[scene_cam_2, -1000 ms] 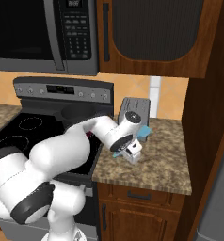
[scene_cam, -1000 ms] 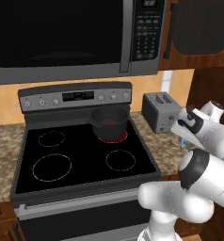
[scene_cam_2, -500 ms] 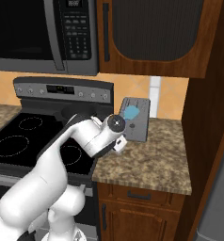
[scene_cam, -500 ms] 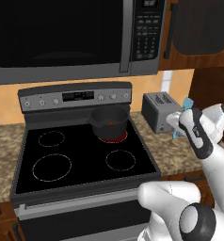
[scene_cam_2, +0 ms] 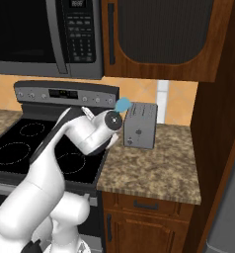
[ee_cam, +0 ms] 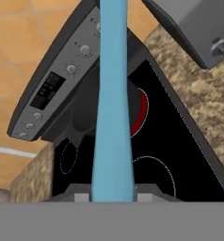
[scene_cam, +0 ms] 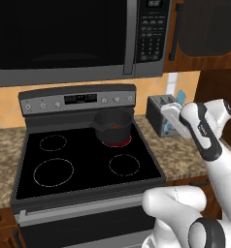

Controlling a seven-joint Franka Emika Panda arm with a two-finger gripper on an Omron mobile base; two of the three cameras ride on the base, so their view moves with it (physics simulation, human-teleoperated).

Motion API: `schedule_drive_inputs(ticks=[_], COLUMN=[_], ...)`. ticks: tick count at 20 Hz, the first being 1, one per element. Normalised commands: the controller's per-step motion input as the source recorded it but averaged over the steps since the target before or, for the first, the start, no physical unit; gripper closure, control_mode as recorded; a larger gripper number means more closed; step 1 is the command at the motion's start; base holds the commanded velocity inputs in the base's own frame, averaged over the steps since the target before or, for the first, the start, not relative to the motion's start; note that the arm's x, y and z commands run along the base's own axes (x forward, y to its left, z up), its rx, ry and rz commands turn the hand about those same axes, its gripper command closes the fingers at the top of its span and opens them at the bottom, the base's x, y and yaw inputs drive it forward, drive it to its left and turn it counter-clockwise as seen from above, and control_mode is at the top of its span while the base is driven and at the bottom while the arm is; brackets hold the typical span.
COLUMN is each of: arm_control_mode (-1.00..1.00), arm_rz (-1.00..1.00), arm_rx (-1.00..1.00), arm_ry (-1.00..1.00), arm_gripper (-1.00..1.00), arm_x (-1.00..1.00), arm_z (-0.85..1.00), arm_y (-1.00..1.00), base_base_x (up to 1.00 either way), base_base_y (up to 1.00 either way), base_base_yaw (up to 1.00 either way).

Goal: Put the bell pepper and sweet potato in the pot. Retrieve the spatula and lightly stir the vegetables in the pot.

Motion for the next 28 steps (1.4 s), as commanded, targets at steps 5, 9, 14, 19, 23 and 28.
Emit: schedule_drive_inputs(ticks=[5,9,14,19,23,28], arm_control_mode=[-1.00,-1.00,-1.00,-1.00,-1.00,-1.00], arm_rz=[0.00,0.00,0.00,0.03,0.10,0.06], arm_rx=[0.00,0.16,0.51,0.55,0.58,0.19], arm_ry=[0.00,0.00,-0.01,0.00,-0.01,0.04], arm_gripper=[1.00,1.00,1.00,1.00,1.00,1.00], arm_x=[0.00,0.00,0.01,0.04,0.00,0.00], arm_z=[0.00,0.00,0.03,0.02,0.27,0.18], arm_y=[0.00,0.00,0.06,0.32,0.23,0.02], base_base_x=[0.00,0.00,0.00,0.00,0.00,0.00], base_base_y=[0.00,0.00,0.00,0.00,0.00,0.00], base_base_yaw=[0.00,0.00,0.00,0.00,0.00,0.00])
